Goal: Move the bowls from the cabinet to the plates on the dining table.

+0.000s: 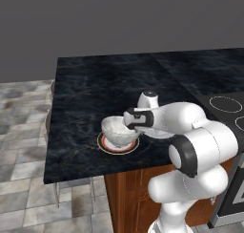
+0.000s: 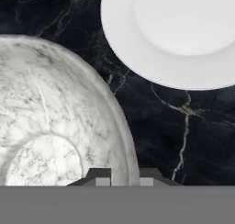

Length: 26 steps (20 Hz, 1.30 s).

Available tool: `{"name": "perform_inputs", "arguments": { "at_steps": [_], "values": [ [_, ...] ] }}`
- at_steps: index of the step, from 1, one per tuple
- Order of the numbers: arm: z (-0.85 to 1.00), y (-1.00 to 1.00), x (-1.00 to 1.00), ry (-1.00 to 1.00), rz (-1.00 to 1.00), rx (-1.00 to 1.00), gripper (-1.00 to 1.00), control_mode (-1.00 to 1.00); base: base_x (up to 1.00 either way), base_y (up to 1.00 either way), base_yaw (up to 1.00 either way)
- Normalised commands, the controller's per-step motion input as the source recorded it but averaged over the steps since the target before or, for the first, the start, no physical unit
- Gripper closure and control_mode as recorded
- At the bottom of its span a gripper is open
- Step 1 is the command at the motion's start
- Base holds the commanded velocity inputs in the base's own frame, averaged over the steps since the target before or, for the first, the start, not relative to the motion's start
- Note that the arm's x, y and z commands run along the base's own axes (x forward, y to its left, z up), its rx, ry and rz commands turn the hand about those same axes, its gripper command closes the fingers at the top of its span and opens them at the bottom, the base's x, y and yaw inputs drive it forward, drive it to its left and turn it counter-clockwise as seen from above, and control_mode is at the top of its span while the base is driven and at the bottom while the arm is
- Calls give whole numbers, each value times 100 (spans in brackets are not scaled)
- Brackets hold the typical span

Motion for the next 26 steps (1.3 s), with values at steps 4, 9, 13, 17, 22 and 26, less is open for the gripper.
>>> {"name": "perform_inputs", "arguments": {
  "at_steps": [4,9,13,17,22,26],
  "values": [
    [0,1,0,1,0,0,100,-100,0,0,0],
    [0,4,0,0,0,0,-100,-100,0,0,0],
    [0,1,0,0,0,0,-100,-100,0,0,0],
    [0,0,0,0,0,0,-100,-100,0,0,0],
    [5,0,-9,-1,0,0,-100,-100,0,0,0],
    [23,0,-26,-3,0,0,-100,-100,0,0,0]
  ]
}}
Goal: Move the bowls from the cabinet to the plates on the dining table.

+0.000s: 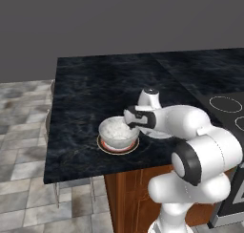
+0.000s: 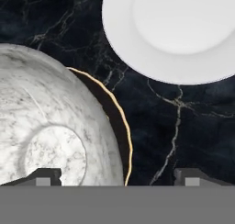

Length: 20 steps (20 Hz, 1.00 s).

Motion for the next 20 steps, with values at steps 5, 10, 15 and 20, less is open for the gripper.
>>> {"name": "perform_inputs", "arguments": {
  "at_steps": [5,10,15,20],
  "values": [
    [52,0,-39,-11,4,0,-100,-100,0,0,0],
    [45,-1,-39,-8,8,0,-100,-100,0,0,0],
    [24,-13,-61,-1,13,0,-100,-100,0,0,0],
    [17,-22,-83,0,20,0,-100,-100,0,0,0]
  ]
}}
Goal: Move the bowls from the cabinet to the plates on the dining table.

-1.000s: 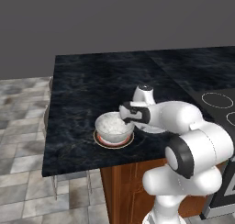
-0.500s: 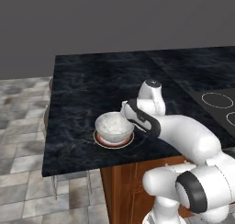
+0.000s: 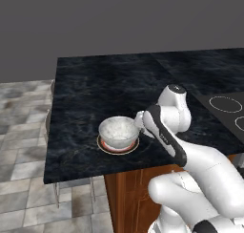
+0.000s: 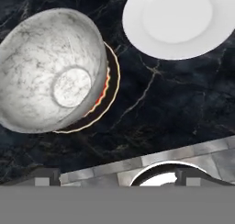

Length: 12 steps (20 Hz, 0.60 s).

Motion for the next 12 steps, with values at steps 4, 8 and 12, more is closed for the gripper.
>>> {"name": "perform_inputs", "arguments": {
  "at_steps": [4,8,12],
  "values": [
    [36,-28,-67,-2,27,0,-100,-100,0,0,0],
    [41,-20,-52,-1,28,0,-100,-100,0,0,0],
    [52,-1,-41,0,22,0,-100,-100,0,0,0]
  ]
}}
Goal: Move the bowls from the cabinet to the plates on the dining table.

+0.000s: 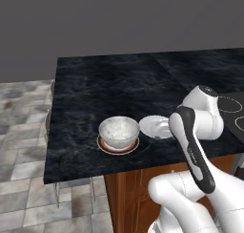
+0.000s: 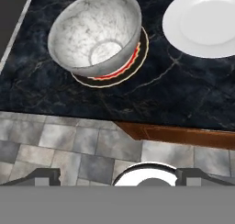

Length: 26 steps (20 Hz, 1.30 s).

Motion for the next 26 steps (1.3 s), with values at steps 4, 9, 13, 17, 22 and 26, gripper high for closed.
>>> {"name": "perform_inputs", "arguments": {
  "at_steps": [4,9,13,17,22,26],
  "values": [
    [39,0,-25,0,11,-1,-100,-100,0,0,0],
    [21,-2,-18,0,1,-6,-100,-100,0,0,0],
    [12,-6,-30,0,0,-11,-100,-100,0,0,0],
    [18,-3,-38,-1,0,-10,-100,-100,0,0,0],
    [36,0,-41,-7,0,-5,-100,-100,0,0,0],
    [59,0,-38,-16,0,0,-100,-100,0,0,0]
  ]
}}
